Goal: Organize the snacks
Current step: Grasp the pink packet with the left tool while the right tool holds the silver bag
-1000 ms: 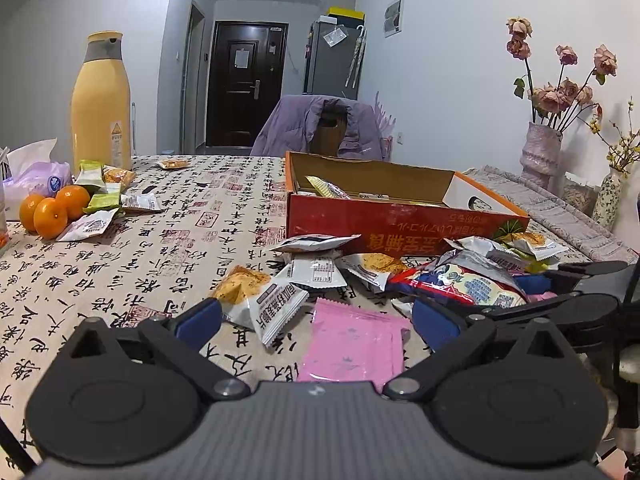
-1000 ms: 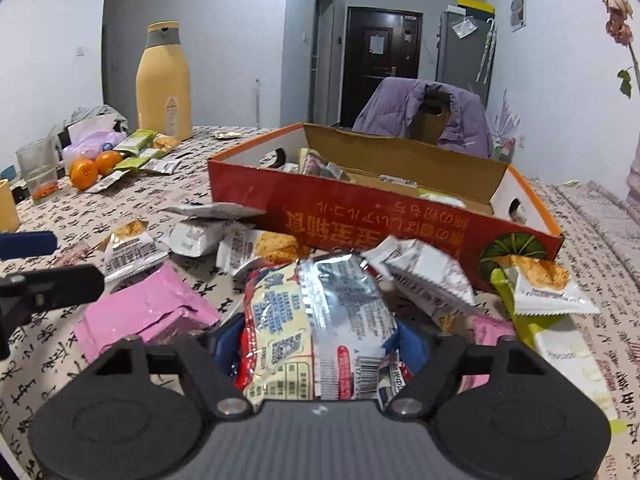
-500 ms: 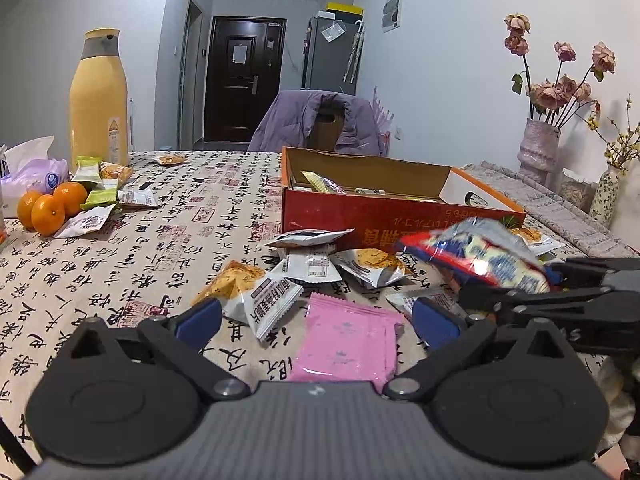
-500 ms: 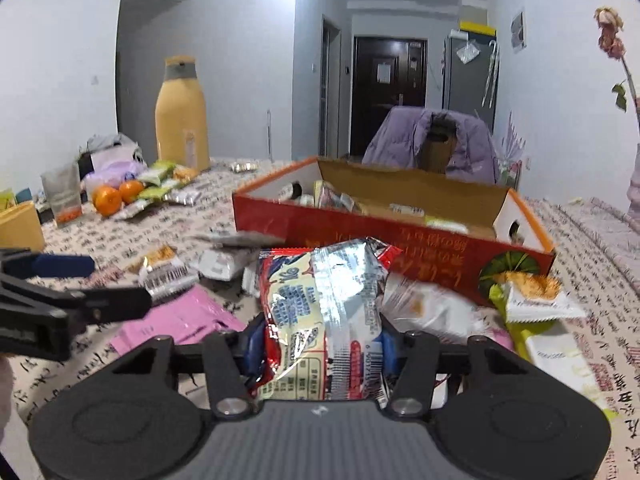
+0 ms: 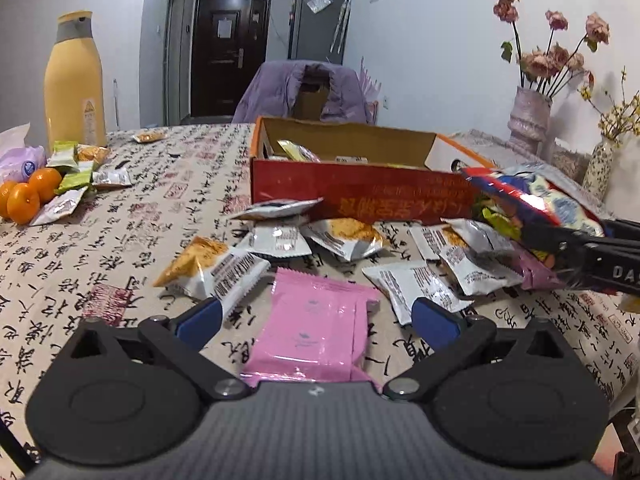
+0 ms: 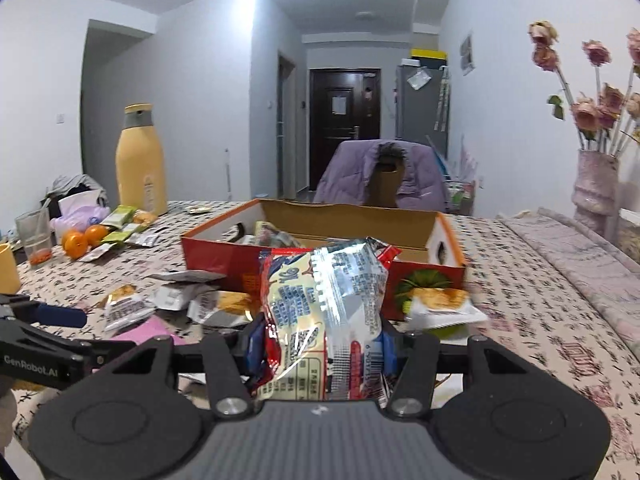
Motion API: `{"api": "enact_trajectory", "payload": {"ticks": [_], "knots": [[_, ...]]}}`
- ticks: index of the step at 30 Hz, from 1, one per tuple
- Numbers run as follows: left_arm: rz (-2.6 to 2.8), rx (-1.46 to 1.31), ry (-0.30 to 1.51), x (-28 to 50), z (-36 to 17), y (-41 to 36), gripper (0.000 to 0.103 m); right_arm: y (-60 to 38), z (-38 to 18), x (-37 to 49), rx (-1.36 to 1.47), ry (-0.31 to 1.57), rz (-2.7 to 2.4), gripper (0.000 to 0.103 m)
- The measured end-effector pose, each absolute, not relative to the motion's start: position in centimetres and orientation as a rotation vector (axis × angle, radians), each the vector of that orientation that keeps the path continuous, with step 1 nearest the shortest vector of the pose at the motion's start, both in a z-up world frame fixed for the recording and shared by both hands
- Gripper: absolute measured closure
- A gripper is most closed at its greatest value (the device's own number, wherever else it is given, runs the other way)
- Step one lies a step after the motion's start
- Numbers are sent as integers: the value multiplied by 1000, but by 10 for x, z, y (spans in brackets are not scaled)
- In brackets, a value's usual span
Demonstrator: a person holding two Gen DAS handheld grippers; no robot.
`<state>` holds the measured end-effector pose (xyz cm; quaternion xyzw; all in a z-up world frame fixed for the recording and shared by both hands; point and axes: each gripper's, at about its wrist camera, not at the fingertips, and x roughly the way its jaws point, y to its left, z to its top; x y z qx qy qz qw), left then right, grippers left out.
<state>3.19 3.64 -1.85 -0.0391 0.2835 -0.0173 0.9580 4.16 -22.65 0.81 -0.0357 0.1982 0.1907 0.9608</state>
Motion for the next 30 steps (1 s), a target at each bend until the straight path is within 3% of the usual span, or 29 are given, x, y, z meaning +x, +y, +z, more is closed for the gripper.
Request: {"api": "enact_trajectory", "payload": {"ticks": [4, 16, 20, 30], "knots": [[-23, -66, 610, 38, -22, 31, 1, -235, 7, 39, -64, 396, 370, 50], [6, -63, 684, 55, -32, 23, 27, -241, 2, 36, -41, 400, 371, 50], [30, -55, 679, 55, -36, 20, 40, -242, 1, 36, -35, 402, 374, 50], [28, -74, 635, 46, -30, 18, 40, -244, 0, 33, -23, 400, 382, 50]]}}
